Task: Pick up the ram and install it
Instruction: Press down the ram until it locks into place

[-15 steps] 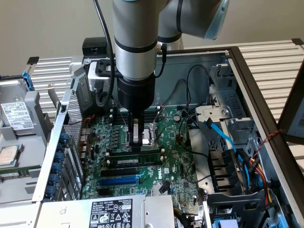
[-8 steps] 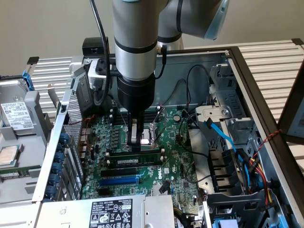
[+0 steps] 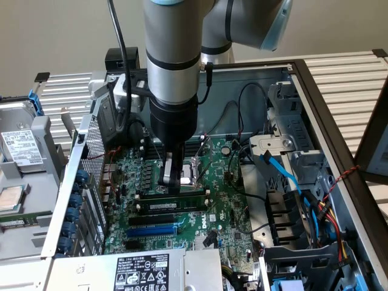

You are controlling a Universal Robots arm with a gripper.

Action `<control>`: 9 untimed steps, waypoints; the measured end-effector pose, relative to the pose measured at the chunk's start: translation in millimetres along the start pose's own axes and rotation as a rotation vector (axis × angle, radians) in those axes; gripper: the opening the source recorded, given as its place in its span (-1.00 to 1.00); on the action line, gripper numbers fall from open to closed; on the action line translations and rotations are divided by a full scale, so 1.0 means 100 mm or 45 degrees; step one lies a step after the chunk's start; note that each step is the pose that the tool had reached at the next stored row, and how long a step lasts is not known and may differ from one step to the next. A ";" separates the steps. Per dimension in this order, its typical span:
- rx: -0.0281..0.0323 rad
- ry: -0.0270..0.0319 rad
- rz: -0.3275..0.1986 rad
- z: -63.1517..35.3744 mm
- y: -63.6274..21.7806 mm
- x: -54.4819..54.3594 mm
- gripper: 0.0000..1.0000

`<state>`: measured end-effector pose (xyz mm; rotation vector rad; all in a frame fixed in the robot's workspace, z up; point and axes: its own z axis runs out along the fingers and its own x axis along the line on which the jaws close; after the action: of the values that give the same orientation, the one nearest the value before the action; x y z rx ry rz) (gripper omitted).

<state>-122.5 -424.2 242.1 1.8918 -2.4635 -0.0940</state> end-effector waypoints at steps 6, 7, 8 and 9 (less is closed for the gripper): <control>0.0160 0.0112 0.071 0.007 0.000 0.00 -0.80; 0.0183 0.0143 0.081 0.007 0.000 0.00 -0.80; 0.0200 0.0168 0.091 0.007 0.000 0.00 -0.80; 0.0215 0.0186 0.103 0.006 0.000 0.00 -0.80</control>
<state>-122.6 -424.2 241.6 1.7900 -2.5350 -0.0571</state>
